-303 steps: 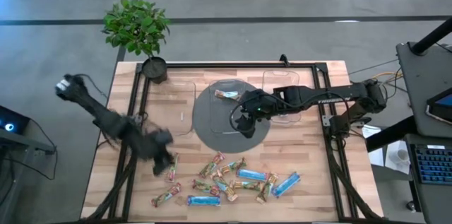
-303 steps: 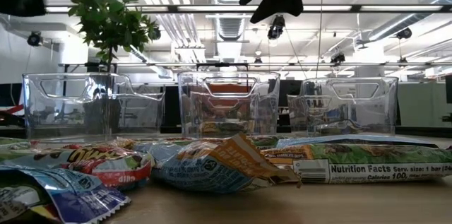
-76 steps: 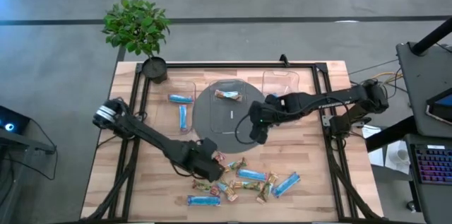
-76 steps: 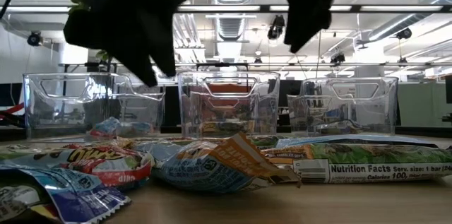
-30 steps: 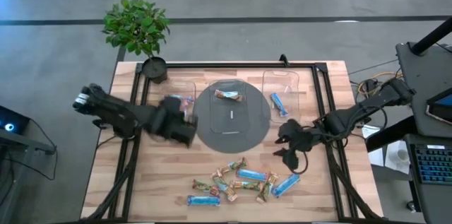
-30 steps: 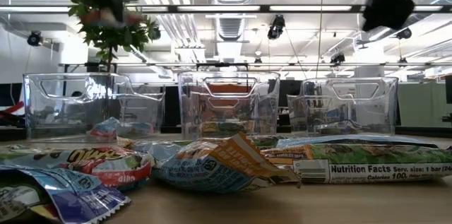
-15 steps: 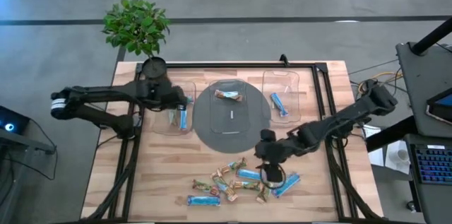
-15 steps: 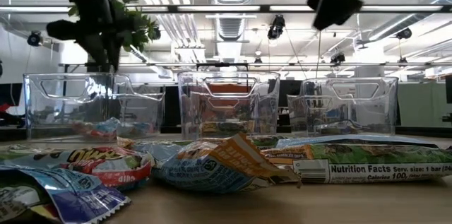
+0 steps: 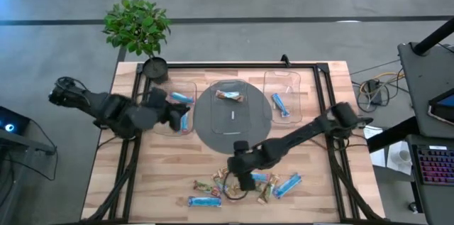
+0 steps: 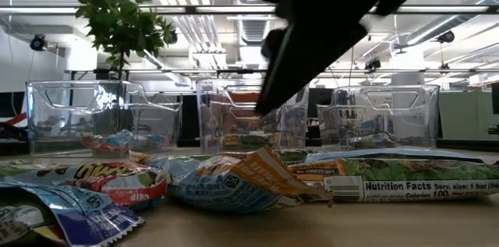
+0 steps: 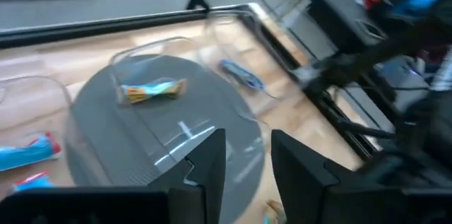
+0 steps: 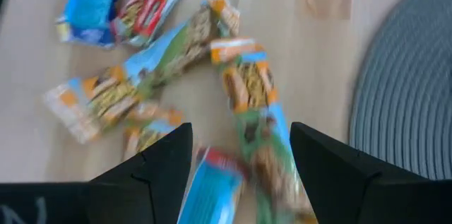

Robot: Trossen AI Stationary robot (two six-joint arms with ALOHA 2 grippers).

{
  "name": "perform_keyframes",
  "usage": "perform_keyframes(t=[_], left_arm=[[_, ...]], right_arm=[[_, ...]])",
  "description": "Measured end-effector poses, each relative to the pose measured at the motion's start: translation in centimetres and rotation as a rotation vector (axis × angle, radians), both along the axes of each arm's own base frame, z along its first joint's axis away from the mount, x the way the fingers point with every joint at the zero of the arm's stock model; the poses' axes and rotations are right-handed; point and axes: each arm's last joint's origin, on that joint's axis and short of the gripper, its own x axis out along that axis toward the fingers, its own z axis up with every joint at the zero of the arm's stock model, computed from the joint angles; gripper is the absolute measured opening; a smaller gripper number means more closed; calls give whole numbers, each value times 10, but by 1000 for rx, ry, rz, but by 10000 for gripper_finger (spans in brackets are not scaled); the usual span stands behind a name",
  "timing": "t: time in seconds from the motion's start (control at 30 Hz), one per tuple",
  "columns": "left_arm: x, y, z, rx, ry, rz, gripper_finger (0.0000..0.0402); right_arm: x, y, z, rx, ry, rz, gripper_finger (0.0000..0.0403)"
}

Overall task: Pick and place Granola Bars by type
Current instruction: Put the yellow granola bar into the middle transparent bin

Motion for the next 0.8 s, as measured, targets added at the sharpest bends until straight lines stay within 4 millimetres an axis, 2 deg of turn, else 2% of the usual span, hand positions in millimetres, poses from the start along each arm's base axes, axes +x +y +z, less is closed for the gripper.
perform_keyframes(t=[0.1,0.23,0.3,0.37,0.47,0.57,0.63,0.7,0.8], left_arm=[[-5,-14,1,12,-18,-48,96],[-9,-25,1,1,-34,-90,96],[-10,-27,1,0,-37,-101,96],[-10,-27,2,-2,-40,-102,96],[-10,-27,2,8,-36,-106,96],[-10,-27,2,31,-27,-118,97],[-10,-27,2,39,-24,-122,97],[-10,-27,2,41,-24,-123,97],[-11,-27,2,41,-24,-124,97]], right_arm=[[12,3,-17,-15,31,0,228],[18,5,-41,-74,123,-15,225],[21,5,-43,-90,148,-21,215],[22,5,-44,-90,161,-24,192],[22,2,-39,-81,159,-44,136],[20,-8,-26,-74,153,-109,70],[20,-15,-8,-76,115,-163,34],[17,-24,20,-79,41,-235,22],[8,-45,74,-61,-129,-387,32]])
